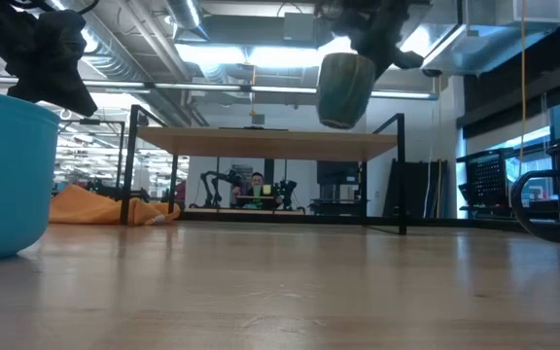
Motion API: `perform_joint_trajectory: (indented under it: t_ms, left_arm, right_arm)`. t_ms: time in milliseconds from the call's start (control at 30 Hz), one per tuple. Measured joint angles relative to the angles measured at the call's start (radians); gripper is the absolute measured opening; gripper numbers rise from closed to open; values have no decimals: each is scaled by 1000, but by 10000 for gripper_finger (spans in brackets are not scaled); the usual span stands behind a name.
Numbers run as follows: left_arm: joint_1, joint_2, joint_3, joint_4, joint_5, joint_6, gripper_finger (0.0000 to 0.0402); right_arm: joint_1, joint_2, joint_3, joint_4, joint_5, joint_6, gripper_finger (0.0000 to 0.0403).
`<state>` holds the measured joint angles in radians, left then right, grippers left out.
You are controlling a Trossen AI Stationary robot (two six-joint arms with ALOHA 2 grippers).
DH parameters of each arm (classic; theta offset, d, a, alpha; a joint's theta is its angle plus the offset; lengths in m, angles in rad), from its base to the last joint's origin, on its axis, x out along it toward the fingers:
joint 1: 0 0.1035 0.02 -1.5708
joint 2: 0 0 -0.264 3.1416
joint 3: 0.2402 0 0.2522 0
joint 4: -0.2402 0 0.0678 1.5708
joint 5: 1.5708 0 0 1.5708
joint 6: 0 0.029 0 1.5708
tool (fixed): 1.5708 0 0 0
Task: Stack small to large cups/mugs on shelf
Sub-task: Put the brown mug on the shelf
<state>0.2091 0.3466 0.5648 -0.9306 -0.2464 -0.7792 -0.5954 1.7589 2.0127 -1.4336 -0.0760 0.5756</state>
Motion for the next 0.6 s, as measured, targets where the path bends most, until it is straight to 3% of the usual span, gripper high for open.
perform_joint_trajectory:
  t_ms: [600]
  left_arm:
    - [0,0,0,0,-21,28,43]
  right_arm:
    - [17,42,29,-67,58,80,39]
